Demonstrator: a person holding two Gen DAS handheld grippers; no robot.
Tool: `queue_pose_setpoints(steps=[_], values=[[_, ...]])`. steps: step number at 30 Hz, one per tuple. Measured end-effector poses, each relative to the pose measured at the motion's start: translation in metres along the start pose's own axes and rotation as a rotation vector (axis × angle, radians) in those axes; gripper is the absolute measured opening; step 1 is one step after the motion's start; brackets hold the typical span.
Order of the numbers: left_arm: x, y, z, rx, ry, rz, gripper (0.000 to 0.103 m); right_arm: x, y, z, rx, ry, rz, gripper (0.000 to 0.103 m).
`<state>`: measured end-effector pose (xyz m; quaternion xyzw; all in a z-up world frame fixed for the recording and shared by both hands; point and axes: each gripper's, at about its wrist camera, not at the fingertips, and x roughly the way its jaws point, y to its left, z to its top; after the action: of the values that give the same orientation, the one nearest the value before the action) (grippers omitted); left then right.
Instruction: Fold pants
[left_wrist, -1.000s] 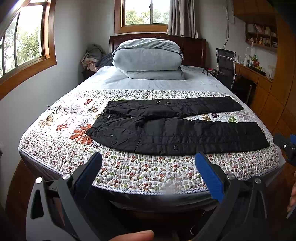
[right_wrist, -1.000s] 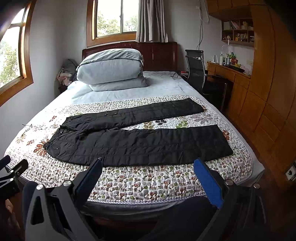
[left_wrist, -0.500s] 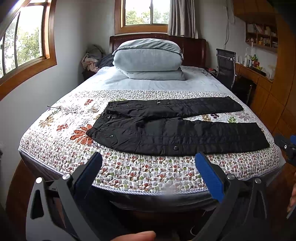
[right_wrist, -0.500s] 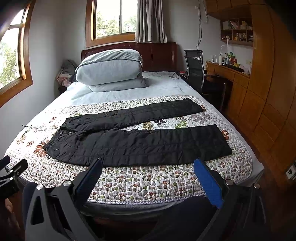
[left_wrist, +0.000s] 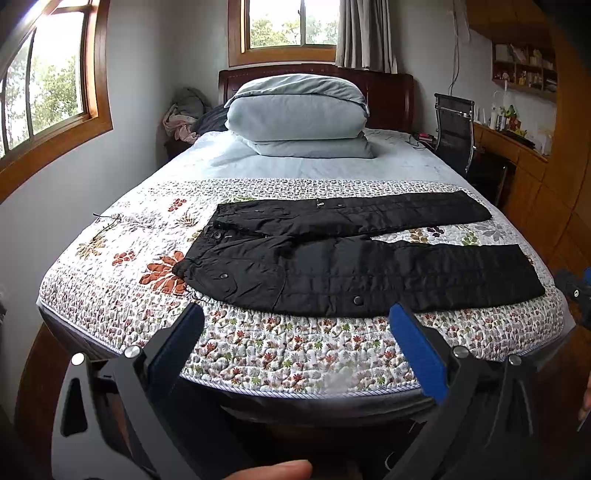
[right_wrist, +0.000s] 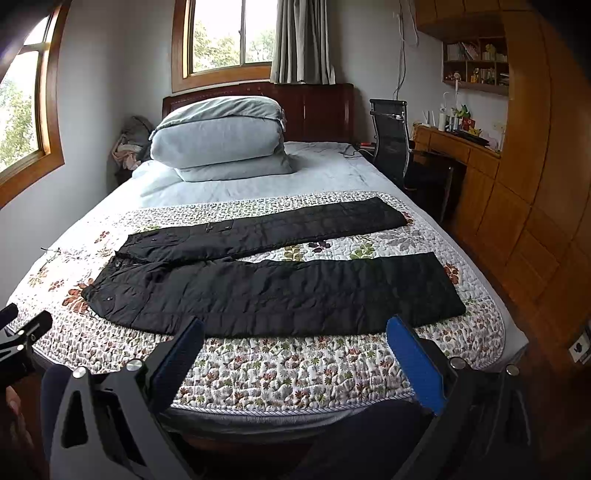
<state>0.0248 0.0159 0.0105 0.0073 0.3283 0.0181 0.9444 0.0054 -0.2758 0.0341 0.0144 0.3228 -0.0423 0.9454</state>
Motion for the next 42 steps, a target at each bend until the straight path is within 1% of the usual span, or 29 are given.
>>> queue_pose_setpoints(steps=[7,9,10,12,13,15,17,18,19,20,21,22,23,25,26,28,32,33,35,37,38,40,42], values=[[0.003,0.001,0.002,-0.002,0.003,-0.012,0.100,0.004,0.002,0.002,-0.018,0.003,0.006,0.100],[0.009,0.004,0.008,0.005,0.003,-0.030,0.100,0.007,0.001,0.007,-0.030,0.000,0.027,0.100],[0.016,0.009,0.015,0.005,0.005,-0.047,0.100,0.012,-0.002,0.013,-0.036,0.013,0.074,0.100],[0.032,0.023,0.033,0.000,0.010,-0.086,0.100,0.025,-0.010,0.026,-0.046,0.044,0.141,0.100],[0.040,0.029,0.041,-0.003,0.009,-0.081,0.100,0.037,-0.019,0.036,-0.054,0.072,0.162,0.100],[0.069,0.052,0.070,-0.015,0.005,-0.026,0.100,0.059,-0.036,0.054,-0.059,0.107,0.158,0.100],[0.098,0.074,0.094,-0.013,0.004,0.016,0.100,0.089,-0.057,0.076,-0.078,0.133,0.146,0.100],[0.110,0.083,0.104,-0.014,0.010,0.037,0.100,0.100,-0.064,0.082,-0.081,0.141,0.149,0.100],[0.128,0.094,0.116,-0.013,0.018,0.054,0.100,0.119,-0.075,0.093,-0.082,0.162,0.155,0.100],[0.140,0.099,0.124,-0.007,0.022,0.060,0.100,0.136,-0.084,0.101,-0.082,0.178,0.152,0.100],[0.164,0.110,0.138,0.010,0.042,0.106,0.100,0.153,-0.092,0.109,-0.084,0.198,0.143,0.100],[0.177,0.116,0.145,0.022,0.053,0.147,0.100,0.176,-0.104,0.119,-0.080,0.226,0.110,0.100],[0.186,0.120,0.151,0.034,0.055,0.166,0.100,0.190,-0.112,0.127,-0.072,0.241,0.096,0.100],[0.215,0.131,0.166,0.068,0.057,0.180,0.100,0.221,-0.129,0.145,-0.052,0.263,0.118,0.100],[0.231,0.136,0.173,0.083,0.070,0.193,0.100,0.233,-0.137,0.152,-0.047,0.272,0.114,0.100],[0.255,0.147,0.182,0.083,0.094,0.189,0.100,0.262,-0.151,0.166,-0.041,0.280,0.103,0.100],[0.310,0.170,0.199,0.016,0.154,0.137,0.099,0.328,-0.178,0.192,-0.033,0.328,0.100,0.100],[0.329,0.179,0.207,-0.003,0.171,0.138,0.099,0.344,-0.185,0.198,-0.030,0.341,0.101,0.100],[0.352,0.187,0.214,-0.013,0.182,0.143,0.099,0.380,-0.201,0.213,0.004,0.375,0.126,0.100],[0.387,0.195,0.226,-0.007,0.202,0.174,0.099,0.415,-0.219,0.230,0.036,0.406,0.142,0.100],[0.404,0.199,0.230,-0.005,0.219,0.168,0.099,0.431,-0.228,0.238,0.051,0.412,0.154,0.100],[0.441,0.204,0.235,-0.014,0.266,0.142,0.099,0.462,-0.241,0.251,0.069,0.435,0.182,0.100],[0.473,0.209,0.237,-0.049,0.321,0.088,0.099,0.499,-0.257,0.265,0.066,0.461,0.170,0.100]])
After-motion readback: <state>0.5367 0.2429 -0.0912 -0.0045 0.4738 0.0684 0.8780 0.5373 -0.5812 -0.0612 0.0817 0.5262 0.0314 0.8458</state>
